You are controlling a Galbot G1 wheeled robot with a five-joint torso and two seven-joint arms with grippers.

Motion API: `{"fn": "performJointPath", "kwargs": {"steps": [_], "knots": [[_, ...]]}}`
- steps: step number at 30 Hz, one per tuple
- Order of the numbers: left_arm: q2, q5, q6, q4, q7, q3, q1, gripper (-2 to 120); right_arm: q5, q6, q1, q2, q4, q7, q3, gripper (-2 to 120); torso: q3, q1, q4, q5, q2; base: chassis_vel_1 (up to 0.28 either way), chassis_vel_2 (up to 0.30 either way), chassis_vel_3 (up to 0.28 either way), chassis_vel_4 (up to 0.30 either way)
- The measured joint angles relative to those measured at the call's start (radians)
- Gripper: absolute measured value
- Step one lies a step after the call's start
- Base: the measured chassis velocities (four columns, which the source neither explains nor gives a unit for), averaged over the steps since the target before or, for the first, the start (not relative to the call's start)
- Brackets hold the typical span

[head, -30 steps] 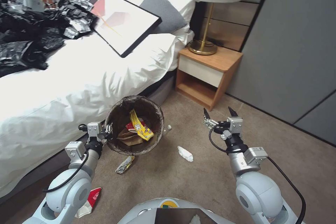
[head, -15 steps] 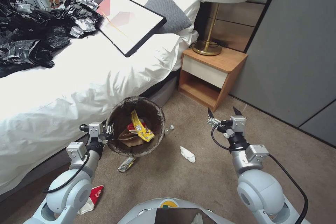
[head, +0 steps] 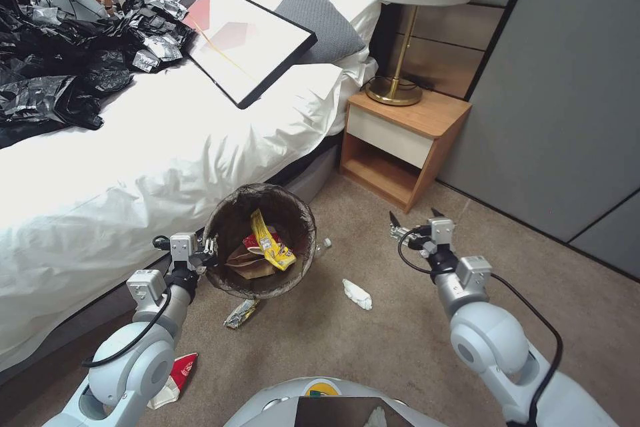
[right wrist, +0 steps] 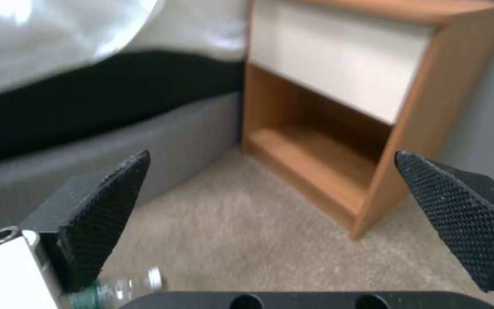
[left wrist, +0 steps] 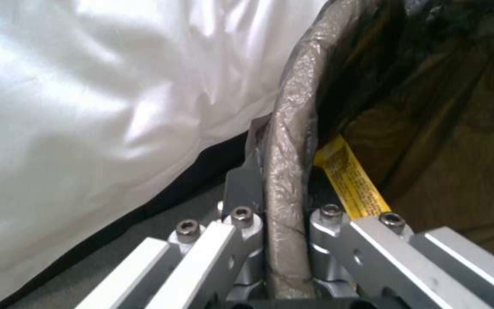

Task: Pick up the trash bin, then pick up the garbage from the floor and place it into the trash bin.

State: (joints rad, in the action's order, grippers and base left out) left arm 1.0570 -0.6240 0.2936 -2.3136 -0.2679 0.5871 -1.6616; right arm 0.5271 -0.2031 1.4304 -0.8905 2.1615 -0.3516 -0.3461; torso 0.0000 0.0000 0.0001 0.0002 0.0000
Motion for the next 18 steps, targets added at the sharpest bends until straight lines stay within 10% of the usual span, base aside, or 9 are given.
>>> {"fn": "performJointPath", "kwargs": {"steps": [7,18], "knots": [[0.001,-0.001,-0.002,0.005,0.003,0.001,0.004,4,0.064,0.086,-0.227,0.153,-0.290,0.186,0.266,100,0.000,0.000,-0.0001,0.0001,0.000,0.000,0.000,0.000,0.000],[0.000,-0.004,-0.003,0.013,0.003,0.001,0.012,4,0.068,0.104,-0.330,0.164,-0.416,0.270,0.372,100,0.000,0.000,-0.0002,0.0000,0.000,0.000,0.000,0.000,0.000]]}}
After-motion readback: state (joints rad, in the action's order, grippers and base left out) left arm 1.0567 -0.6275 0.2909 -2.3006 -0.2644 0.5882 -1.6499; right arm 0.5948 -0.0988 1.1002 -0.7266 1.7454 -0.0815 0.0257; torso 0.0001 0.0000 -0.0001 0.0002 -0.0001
